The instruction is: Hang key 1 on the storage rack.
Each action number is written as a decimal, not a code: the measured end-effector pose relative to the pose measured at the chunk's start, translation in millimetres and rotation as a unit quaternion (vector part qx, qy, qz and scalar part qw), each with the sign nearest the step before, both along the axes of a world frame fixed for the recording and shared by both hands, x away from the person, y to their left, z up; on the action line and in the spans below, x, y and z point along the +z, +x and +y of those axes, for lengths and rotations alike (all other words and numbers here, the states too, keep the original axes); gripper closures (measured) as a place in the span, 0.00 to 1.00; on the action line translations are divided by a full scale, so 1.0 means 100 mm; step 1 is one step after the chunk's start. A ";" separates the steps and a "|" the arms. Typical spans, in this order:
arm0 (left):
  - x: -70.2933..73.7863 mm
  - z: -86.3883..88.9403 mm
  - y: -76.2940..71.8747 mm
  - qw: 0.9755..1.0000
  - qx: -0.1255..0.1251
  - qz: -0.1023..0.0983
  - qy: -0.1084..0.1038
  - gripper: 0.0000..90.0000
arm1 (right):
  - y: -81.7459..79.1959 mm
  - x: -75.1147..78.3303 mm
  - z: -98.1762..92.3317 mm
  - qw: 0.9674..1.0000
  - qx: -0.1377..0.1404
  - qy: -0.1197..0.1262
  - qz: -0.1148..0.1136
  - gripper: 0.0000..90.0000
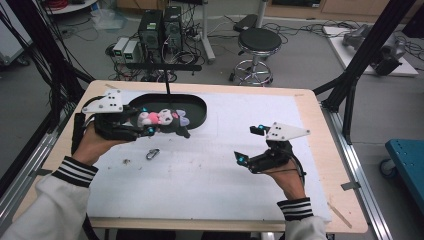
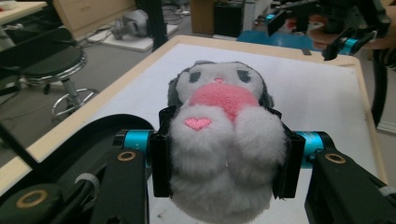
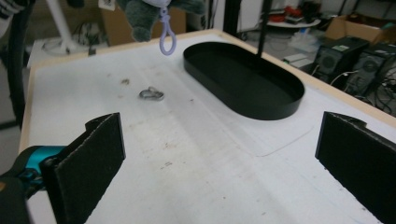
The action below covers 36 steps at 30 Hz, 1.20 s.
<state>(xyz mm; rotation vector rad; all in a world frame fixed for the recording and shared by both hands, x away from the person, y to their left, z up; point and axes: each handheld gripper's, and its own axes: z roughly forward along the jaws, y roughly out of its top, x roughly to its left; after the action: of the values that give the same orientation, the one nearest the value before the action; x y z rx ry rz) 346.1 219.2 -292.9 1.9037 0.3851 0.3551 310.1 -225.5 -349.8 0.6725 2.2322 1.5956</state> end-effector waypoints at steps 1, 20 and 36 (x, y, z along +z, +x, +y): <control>0.00 0.02 0.01 1.000 0.005 0.000 0.000 0.59 | -0.01 -0.01 -0.04 1.000 -0.008 0.004 -0.001 0.01; 0.14 0.56 0.17 0.993 0.118 -0.007 -0.008 0.59 | -0.22 -0.37 -0.69 0.982 -0.164 0.079 -0.047 0.01; 0.19 0.73 0.34 0.982 0.187 -0.009 0.004 0.59 | -0.39 -0.70 -0.91 0.965 -0.227 0.098 -0.086 0.01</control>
<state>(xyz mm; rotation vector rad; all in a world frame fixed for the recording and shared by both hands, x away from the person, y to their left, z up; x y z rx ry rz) 380.0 292.7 -273.5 1.8308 0.7334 0.6206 270.6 -316.3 -420.1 0.9761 1.6574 1.5732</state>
